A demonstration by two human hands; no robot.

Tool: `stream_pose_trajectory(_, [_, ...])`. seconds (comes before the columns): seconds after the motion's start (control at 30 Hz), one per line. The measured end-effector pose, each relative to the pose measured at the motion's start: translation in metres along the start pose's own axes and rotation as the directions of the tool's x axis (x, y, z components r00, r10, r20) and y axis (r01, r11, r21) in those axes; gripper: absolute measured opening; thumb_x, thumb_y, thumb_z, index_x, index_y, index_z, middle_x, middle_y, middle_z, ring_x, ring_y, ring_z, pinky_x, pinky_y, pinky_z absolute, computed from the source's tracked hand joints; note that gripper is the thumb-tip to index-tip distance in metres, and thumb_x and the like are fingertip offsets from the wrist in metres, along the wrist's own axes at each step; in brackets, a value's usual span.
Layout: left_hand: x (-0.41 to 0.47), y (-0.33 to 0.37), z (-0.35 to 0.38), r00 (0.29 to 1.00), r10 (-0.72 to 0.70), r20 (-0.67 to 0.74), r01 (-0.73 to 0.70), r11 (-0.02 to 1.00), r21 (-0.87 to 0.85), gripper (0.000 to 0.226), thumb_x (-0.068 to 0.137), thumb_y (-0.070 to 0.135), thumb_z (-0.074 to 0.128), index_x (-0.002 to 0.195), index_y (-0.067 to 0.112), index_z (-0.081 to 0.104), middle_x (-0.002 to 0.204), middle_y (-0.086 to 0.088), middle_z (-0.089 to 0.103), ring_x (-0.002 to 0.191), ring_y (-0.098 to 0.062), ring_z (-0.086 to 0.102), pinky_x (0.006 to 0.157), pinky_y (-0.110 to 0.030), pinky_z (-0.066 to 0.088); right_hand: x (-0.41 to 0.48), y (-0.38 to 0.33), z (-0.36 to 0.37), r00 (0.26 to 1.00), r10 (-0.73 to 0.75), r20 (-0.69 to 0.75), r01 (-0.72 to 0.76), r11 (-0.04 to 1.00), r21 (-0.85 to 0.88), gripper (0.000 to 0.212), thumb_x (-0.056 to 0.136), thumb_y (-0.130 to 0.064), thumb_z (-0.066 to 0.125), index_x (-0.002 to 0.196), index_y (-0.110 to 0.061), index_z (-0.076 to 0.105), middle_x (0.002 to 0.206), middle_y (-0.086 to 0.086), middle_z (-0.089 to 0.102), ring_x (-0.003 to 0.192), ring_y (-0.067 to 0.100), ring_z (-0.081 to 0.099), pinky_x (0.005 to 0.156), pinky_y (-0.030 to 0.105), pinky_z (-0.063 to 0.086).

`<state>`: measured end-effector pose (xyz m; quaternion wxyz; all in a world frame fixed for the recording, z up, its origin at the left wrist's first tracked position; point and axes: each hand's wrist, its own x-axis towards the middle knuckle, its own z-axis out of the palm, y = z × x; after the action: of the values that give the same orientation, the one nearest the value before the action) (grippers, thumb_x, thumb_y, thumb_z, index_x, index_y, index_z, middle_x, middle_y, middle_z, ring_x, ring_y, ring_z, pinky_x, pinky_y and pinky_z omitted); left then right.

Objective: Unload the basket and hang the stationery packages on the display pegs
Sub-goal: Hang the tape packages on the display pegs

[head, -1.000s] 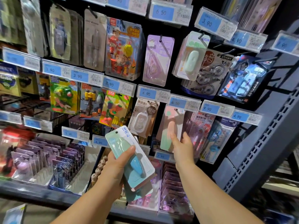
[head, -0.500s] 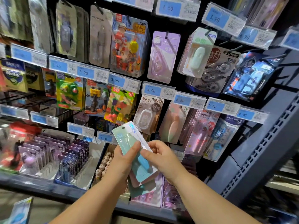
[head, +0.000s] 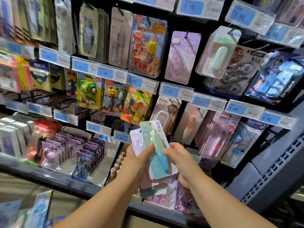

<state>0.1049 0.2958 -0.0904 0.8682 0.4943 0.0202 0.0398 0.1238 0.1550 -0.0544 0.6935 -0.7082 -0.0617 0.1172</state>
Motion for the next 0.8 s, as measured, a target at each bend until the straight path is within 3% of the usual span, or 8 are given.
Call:
stream_pose_trajectory(0.07, [0.000,0.000,-0.002,1.000,-0.009,-0.018,0.009,1.000,-0.003,0.033,0.093,0.014,0.063,0.125,0.011,0.057,0.112,-0.016,0.071,0.103,-0.036,0.068,0.092,-0.056,0.053,0.001,0.001,0.001,0.999,-0.008,0.038,0.008,1.000,-0.020,0.042,0.075,-0.023,0.071,0.112,-0.013,0.054,0.102,0.009,0.070,0.089,0.020,0.070,0.072,0.035,0.057])
stream_pose_trajectory(0.17, [0.000,0.001,-0.003,0.999,0.002,-0.032,-0.002,1.000,0.004,0.034,0.091,0.012,0.065,0.124,0.011,0.057,0.112,-0.016,0.071,0.101,-0.036,0.069,0.088,-0.055,0.055,0.001,0.003,0.000,0.996,-0.016,0.092,0.018,1.000,-0.020,0.041,0.083,-0.012,0.074,0.119,-0.014,0.054,0.108,0.007,0.072,0.099,0.025,0.070,0.083,0.043,0.058])
stream_pose_trajectory(0.27, [0.002,0.001,-0.004,0.998,0.027,-0.052,-0.026,0.999,0.024,0.029,0.089,0.015,0.067,0.117,0.013,0.060,0.104,-0.015,0.073,0.092,-0.033,0.071,0.079,-0.048,0.059,0.002,0.003,-0.003,0.997,-0.065,0.052,0.062,0.996,0.056,0.032,0.089,-0.004,0.064,0.119,-0.014,0.056,0.105,0.006,0.073,0.093,0.021,0.071,0.073,0.034,0.058])
stream_pose_trajectory(0.37, [0.007,0.001,-0.007,0.995,0.025,-0.100,-0.022,0.999,0.030,0.037,0.083,0.022,0.071,0.117,0.013,0.060,0.104,-0.020,0.071,0.087,-0.037,0.069,0.079,-0.052,0.058,0.002,-0.002,-0.016,0.992,-0.094,-0.086,0.104,0.988,0.113,0.041,0.076,-0.017,0.070,0.116,-0.019,0.059,0.097,0.002,0.072,0.080,0.015,0.069,0.056,0.028,0.054])
stream_pose_trajectory(0.43, [0.010,0.002,-0.010,0.992,0.022,-0.126,-0.019,0.999,0.026,0.040,0.084,0.025,0.071,0.119,0.013,0.058,0.101,-0.018,0.070,0.084,-0.033,0.068,0.075,-0.047,0.057,0.003,-0.008,-0.033,0.973,-0.120,-0.195,0.143,0.984,0.110,0.045,0.067,-0.025,0.064,0.112,-0.022,0.059,0.097,0.002,0.068,0.079,0.016,0.066,0.056,0.029,0.052])
stream_pose_trajectory(0.53, [0.012,0.006,-0.014,0.991,0.038,-0.130,-0.038,0.999,0.004,0.026,0.091,0.021,0.066,0.115,0.012,0.059,0.095,-0.014,0.070,0.078,-0.027,0.067,0.069,-0.040,0.055,0.004,-0.016,-0.062,0.934,-0.175,-0.312,0.206,0.976,0.071,0.042,0.067,-0.025,0.061,0.108,-0.024,0.059,0.100,0.002,0.066,0.083,0.018,0.064,0.063,0.031,0.050])
stream_pose_trajectory(0.7, [0.011,0.010,-0.013,0.991,0.041,-0.130,-0.045,0.999,-0.030,0.018,0.092,0.019,0.064,0.109,0.015,0.060,0.088,-0.009,0.070,0.074,-0.025,0.067,0.069,-0.040,0.054,0.001,-0.016,-0.079,0.920,-0.216,-0.328,0.231,0.973,0.008,0.044,0.068,-0.021,0.063,0.112,-0.024,0.056,0.102,-0.001,0.066,0.083,0.012,0.067,0.058,0.029,0.050])
stream_pose_trajectory(0.8, [0.010,0.009,-0.010,0.994,0.040,-0.105,-0.043,0.999,-0.031,0.017,0.093,0.018,0.064,0.109,0.017,0.060,0.087,-0.008,0.070,0.075,-0.025,0.067,0.070,-0.040,0.055,0.004,-0.012,-0.082,0.907,-0.237,-0.348,0.251,0.968,-0.005,0.038,0.085,-0.007,0.065,0.116,-0.023,0.052,0.103,-0.002,0.065,0.083,0.011,0.066,0.057,0.025,0.049])
